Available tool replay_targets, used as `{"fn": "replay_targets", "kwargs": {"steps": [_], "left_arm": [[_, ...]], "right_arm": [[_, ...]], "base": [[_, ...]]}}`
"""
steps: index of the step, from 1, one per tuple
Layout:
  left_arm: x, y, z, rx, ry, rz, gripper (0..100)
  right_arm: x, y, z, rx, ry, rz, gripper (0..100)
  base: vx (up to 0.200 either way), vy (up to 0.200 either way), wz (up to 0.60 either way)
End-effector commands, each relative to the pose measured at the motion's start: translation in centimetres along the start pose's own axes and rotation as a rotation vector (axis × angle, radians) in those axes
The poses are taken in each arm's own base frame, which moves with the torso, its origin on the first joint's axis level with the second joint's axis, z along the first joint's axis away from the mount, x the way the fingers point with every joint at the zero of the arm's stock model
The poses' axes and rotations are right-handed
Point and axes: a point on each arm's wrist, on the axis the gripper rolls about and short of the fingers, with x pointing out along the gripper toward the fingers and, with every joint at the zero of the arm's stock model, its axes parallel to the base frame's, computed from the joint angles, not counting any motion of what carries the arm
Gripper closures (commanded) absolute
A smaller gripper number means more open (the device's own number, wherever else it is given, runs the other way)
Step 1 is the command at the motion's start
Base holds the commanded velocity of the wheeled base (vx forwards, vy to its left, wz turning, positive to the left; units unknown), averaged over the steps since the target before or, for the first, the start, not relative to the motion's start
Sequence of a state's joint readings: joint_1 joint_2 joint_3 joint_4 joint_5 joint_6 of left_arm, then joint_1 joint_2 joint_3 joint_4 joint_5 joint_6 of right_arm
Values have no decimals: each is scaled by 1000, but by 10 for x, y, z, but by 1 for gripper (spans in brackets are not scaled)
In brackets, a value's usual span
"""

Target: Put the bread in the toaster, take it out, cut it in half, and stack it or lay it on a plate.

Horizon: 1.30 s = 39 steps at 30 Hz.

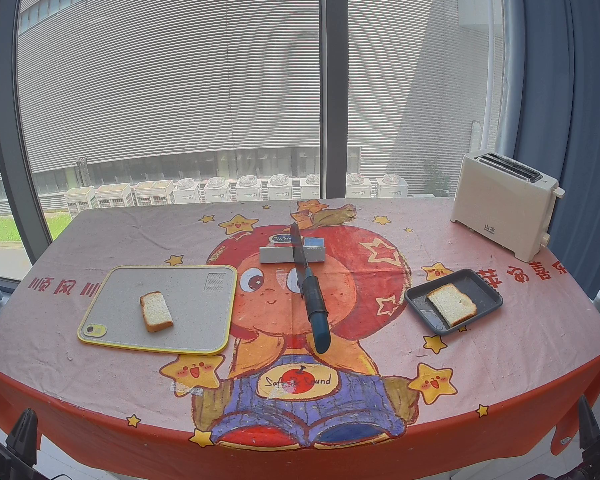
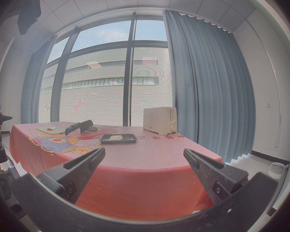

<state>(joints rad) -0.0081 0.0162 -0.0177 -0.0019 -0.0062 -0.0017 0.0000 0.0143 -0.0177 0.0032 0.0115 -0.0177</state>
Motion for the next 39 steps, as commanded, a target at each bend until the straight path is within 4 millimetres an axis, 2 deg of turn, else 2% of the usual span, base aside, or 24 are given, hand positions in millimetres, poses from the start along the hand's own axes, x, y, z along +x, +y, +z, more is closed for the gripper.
{"fn": "replay_targets", "kwargs": {"steps": [1, 2, 39], "left_arm": [[0, 0, -5, 2, 0, -1, 100], [0, 0, -5, 2, 0, -1, 0], [0, 1, -4, -20, -15, 26, 0]], "right_arm": [[0, 0, -5, -1, 3, 1, 0], [0, 0, -5, -1, 3, 1, 0], [0, 0, -5, -1, 3, 1, 0]], "base": [[0, 0, 0], [0, 0, 0], [0, 0, 0]]}}
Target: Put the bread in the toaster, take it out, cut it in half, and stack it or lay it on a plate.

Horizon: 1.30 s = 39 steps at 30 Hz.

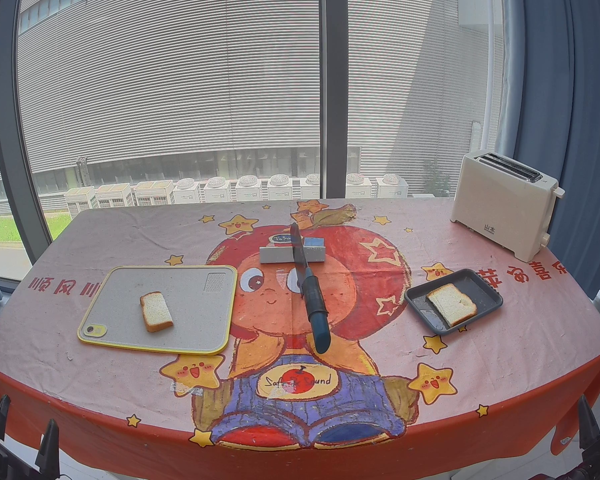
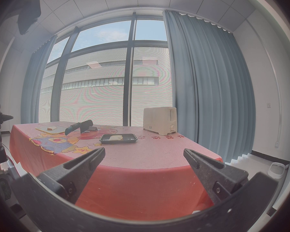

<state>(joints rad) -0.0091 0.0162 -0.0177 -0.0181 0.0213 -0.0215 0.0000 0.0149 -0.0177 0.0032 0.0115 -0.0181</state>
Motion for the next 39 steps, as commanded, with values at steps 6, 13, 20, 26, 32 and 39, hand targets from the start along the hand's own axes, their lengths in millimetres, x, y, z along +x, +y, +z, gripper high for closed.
{"fn": "replay_targets", "kwargs": {"steps": [6, 13, 20, 26, 32, 39], "left_arm": [[-3, 0, 17, -4, -221, 6, 0], [-2, 0, 16, -4, -212, 8, 0], [-2, 0, 16, 18, -206, -2, 0], [-1, -1, 23, 68, -217, -26, 0], [16, -2, 47, 69, -233, -33, 0], [39, -4, 74, 76, -219, -75, 0]], "right_arm": [[0, 0, -5, 0, 3, -1, 0], [0, 0, -5, 0, 3, 1, 0], [0, 0, -5, 0, 3, 1, 0], [0, 0, -5, 0, 3, -1, 0], [0, 0, -5, 0, 3, 1, 0], [0, 0, -5, 0, 3, 1, 0]], "base": [[0, 0, 0], [0, 0, 0], [0, 0, 0], [0, 0, 0], [0, 0, 0], [0, 0, 0]]}}
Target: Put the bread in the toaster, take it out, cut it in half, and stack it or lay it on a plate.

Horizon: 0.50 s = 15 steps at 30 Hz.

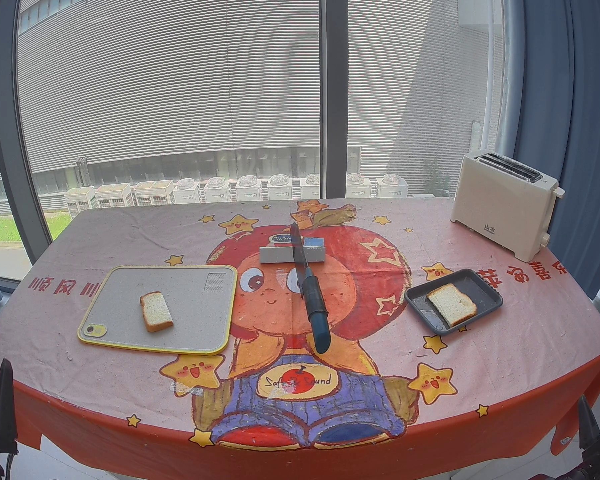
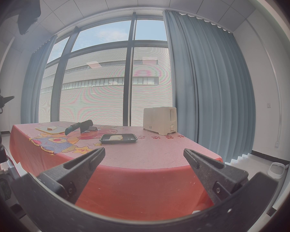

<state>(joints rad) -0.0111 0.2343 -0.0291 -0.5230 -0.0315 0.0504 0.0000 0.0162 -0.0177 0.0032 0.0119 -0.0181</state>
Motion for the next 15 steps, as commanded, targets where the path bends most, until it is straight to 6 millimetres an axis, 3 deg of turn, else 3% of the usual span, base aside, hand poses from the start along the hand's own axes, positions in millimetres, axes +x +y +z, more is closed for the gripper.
{"fn": "replay_targets", "kwargs": {"steps": [1, 8, 15], "left_arm": [[30, 1, 12, 0, 82, -32, 0], [48, 2, 26, 18, 96, -42, 0], [63, 2, 18, 41, 189, -67, 0]], "right_arm": [[0, 0, -5, 0, 1, 0, 0], [0, 0, -5, 0, 1, 0, 0], [0, 0, -5, 0, 1, 0, 0]], "base": [[0, 0, 0], [0, 0, 0], [0, 0, 0]]}}
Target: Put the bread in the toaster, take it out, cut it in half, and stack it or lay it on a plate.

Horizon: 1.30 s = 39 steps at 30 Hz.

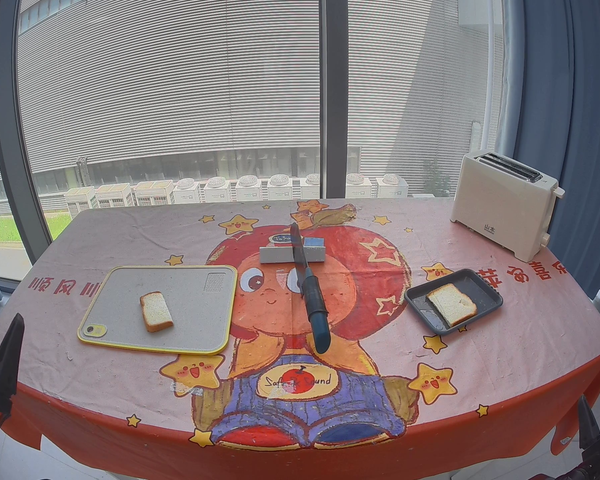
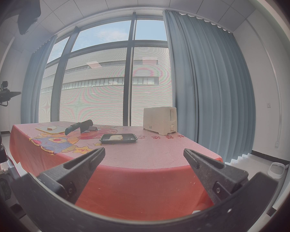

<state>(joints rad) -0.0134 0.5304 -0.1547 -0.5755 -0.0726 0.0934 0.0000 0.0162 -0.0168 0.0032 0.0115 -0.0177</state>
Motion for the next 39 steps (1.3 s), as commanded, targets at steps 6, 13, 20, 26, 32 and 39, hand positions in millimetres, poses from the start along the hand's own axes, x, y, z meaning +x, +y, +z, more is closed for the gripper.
{"fn": "replay_targets", "kwargs": {"steps": [6, 13, 20, 26, 32, 39], "left_arm": [[30, 1, -3, 35, 124, -64, 0], [48, 3, 16, 33, 106, -94, 0], [49, 4, 28, 23, 187, -111, 0], [48, 5, 30, 14, 304, -105, 0], [52, 6, 42, 6, 371, -111, 0], [71, 9, 51, -20, 447, -114, 0]], "right_arm": [[0, 0, -5, -1, 1, 1, 0], [0, 0, -5, -1, 1, 1, 0], [0, 0, -5, -1, 1, -1, 0], [0, 0, -5, -1, 1, 1, 0], [0, 0, -5, -1, 1, 1, 0], [0, 0, -5, -1, 1, 1, 0]], "base": [[0, 0, 0], [0, 0, 0], [0, 0, 0], [0, 0, 0], [0, 0, 0], [0, 0, 0]]}}
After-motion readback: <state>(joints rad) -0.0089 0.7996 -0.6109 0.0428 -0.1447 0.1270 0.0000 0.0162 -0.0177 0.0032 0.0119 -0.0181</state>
